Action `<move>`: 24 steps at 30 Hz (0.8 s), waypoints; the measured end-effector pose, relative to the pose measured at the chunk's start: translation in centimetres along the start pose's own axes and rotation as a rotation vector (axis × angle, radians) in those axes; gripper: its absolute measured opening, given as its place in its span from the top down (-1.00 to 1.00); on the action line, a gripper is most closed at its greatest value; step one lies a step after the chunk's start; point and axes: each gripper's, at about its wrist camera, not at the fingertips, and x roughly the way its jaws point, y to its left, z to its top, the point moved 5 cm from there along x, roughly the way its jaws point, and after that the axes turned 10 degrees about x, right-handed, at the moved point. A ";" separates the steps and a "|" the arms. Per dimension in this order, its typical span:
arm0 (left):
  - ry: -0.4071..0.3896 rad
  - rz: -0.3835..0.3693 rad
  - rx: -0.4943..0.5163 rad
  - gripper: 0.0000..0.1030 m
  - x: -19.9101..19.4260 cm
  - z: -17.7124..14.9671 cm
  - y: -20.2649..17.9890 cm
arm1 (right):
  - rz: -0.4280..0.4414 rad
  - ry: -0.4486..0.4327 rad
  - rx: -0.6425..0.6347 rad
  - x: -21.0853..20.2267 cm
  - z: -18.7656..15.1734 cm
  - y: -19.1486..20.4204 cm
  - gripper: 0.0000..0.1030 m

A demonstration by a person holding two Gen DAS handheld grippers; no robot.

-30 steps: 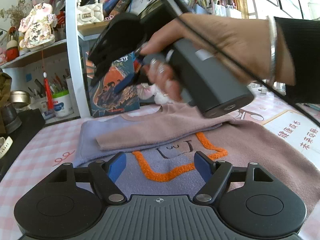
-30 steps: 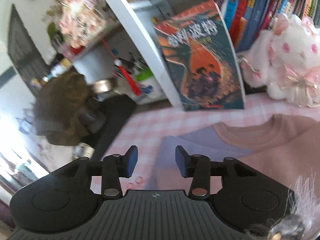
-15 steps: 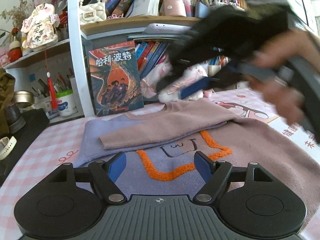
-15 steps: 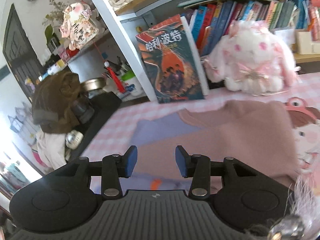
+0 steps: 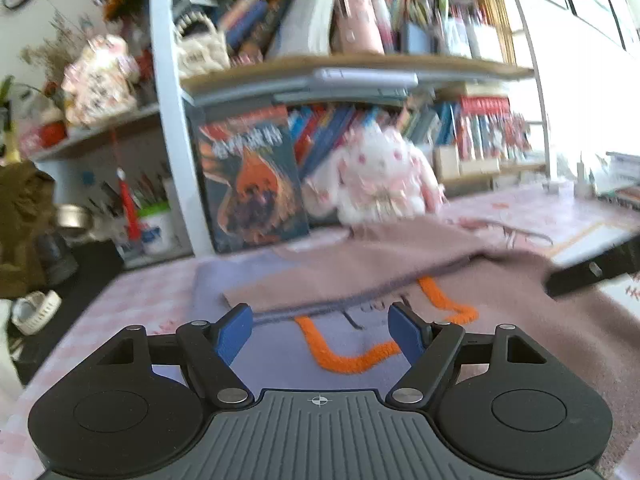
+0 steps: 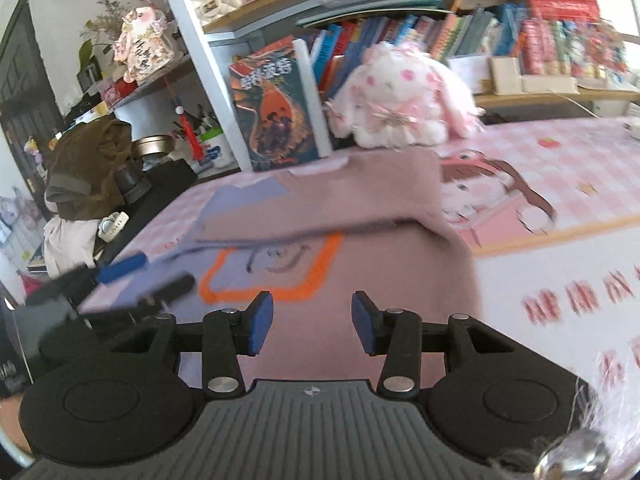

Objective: Fold clothes

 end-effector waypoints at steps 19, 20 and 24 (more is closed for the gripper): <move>0.124 0.080 -0.207 -0.64 -11.6 -4.5 2.5 | -0.081 -0.038 -0.050 -8.1 -5.8 -3.8 -0.02; 0.130 0.091 -0.199 -0.64 -11.9 -4.7 2.6 | -0.080 -0.035 -0.045 -8.2 -6.0 -3.9 -0.02; 0.145 0.117 -0.211 -0.64 -12.6 -5.4 3.2 | -0.067 -0.021 -0.035 -8.5 -6.8 -4.0 -0.02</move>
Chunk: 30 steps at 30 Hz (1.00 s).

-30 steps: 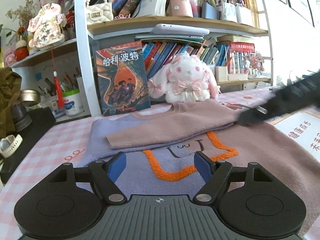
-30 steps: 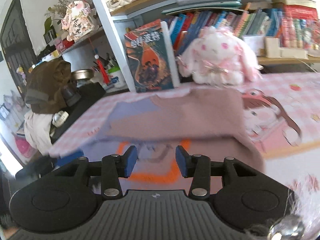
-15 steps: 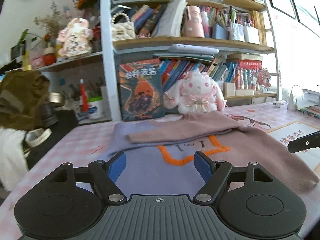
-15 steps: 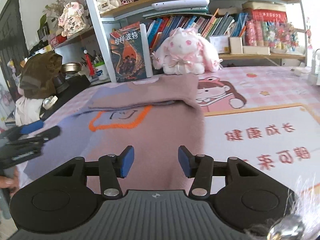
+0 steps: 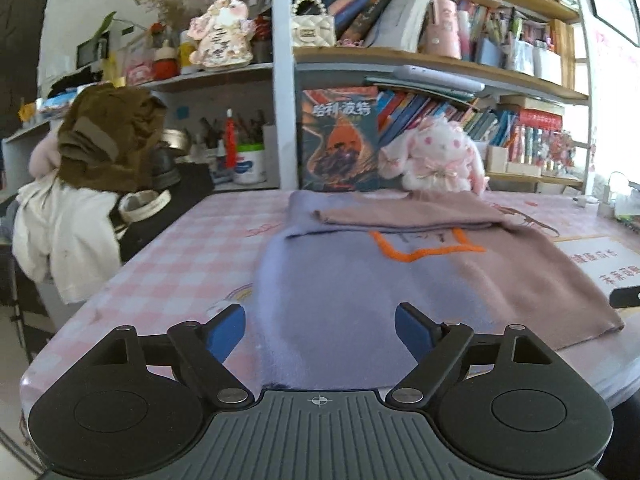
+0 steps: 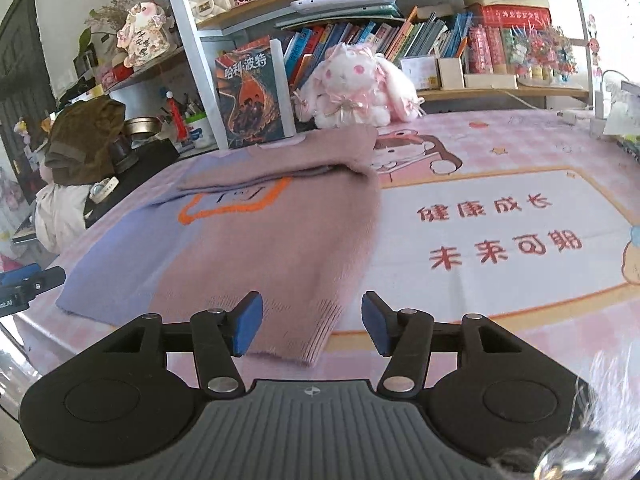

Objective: Fold clothes

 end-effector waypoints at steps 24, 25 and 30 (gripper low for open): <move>0.071 -0.018 -0.349 -0.31 2.0 -2.1 6.6 | 0.075 0.033 0.117 0.7 -0.4 -0.8 0.04; 0.075 -0.021 -0.356 -0.30 2.1 -2.2 6.7 | 0.078 0.032 0.115 0.8 -0.5 -0.7 0.05; 0.088 -0.047 -0.382 -0.29 3.0 -2.3 6.5 | 0.083 0.032 0.116 1.0 -0.4 -0.6 0.08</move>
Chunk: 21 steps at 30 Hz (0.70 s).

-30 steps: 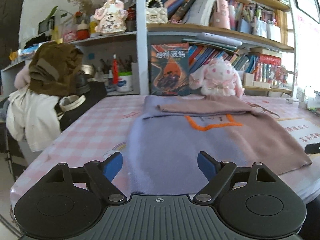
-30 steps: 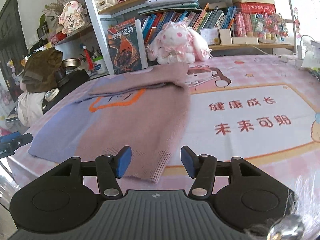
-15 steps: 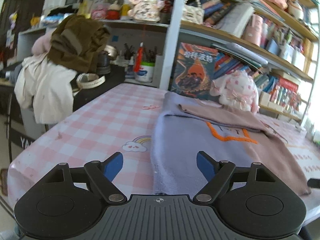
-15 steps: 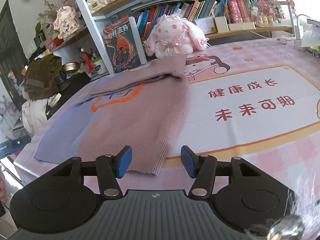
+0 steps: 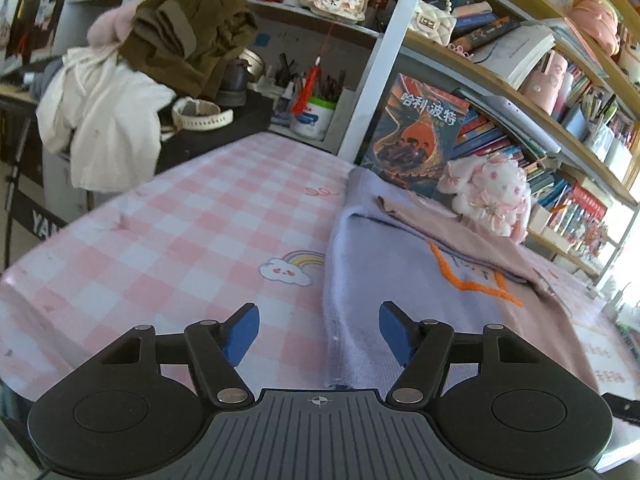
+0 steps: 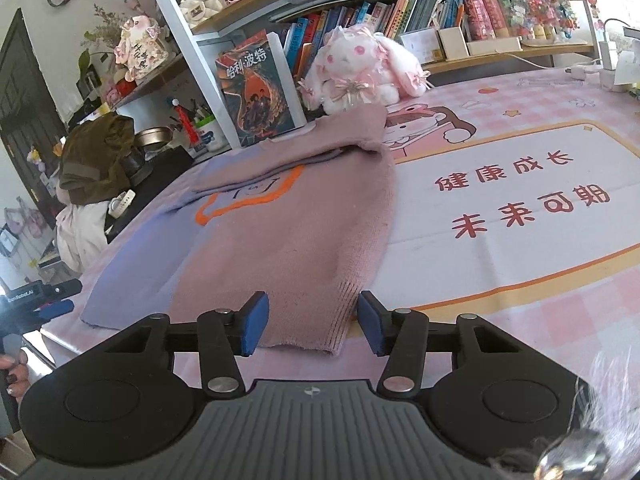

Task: Fold clothes
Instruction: 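Grasp the lavender hem edge with the left gripper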

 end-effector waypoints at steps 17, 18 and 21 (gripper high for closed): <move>0.046 -0.048 0.069 0.88 2.9 0.1 -2.1 | -0.055 -0.022 0.014 2.5 1.4 -0.2 0.69; 0.039 -0.062 0.075 0.88 2.8 0.3 -2.4 | -0.048 -0.014 0.021 2.6 1.5 -0.1 0.71; 0.011 -0.110 0.101 0.85 1.9 1.2 -3.5 | 0.046 -0.041 0.097 1.7 2.3 0.1 0.72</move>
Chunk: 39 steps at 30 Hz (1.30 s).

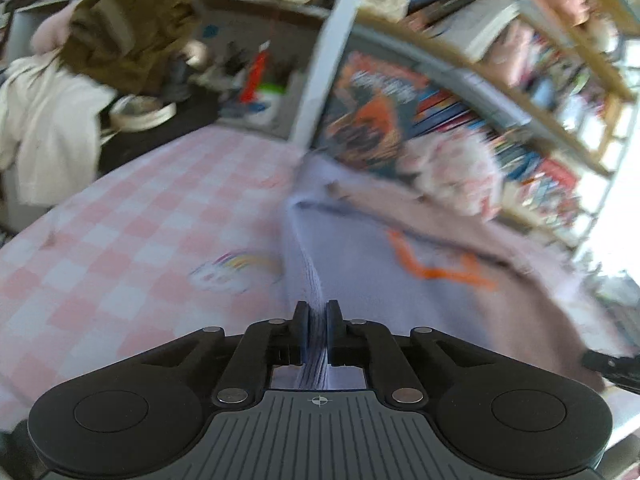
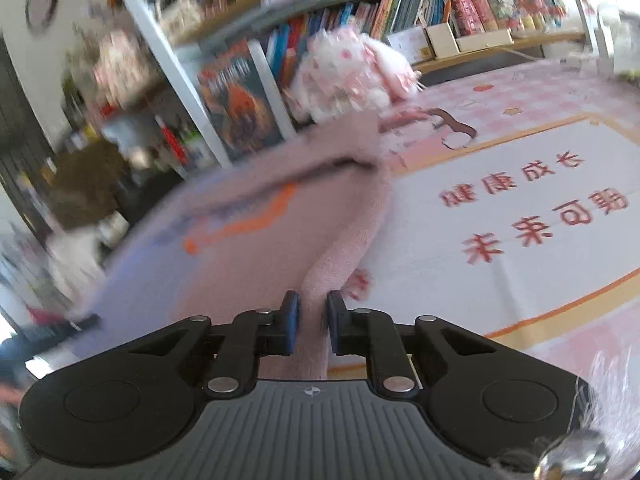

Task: Fold clothes
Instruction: 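Grasp the lavender hem edge with the left gripper, then grasp the pink hem edge with the right gripper while the left gripper holds the lavender hem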

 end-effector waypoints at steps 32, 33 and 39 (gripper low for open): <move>0.046 -0.031 -0.014 0.81 0.3 -0.1 0.4 | 0.050 0.022 0.057 -0.5 0.4 -0.3 0.86; 0.060 -0.034 -0.026 0.78 0.5 -0.4 0.6 | 0.038 0.035 0.057 -0.3 0.3 -0.4 0.86; 0.084 -0.097 -0.132 -0.20 0.6 -1.2 1.6 | 0.014 0.066 0.057 0.2 -0.5 -0.9 0.73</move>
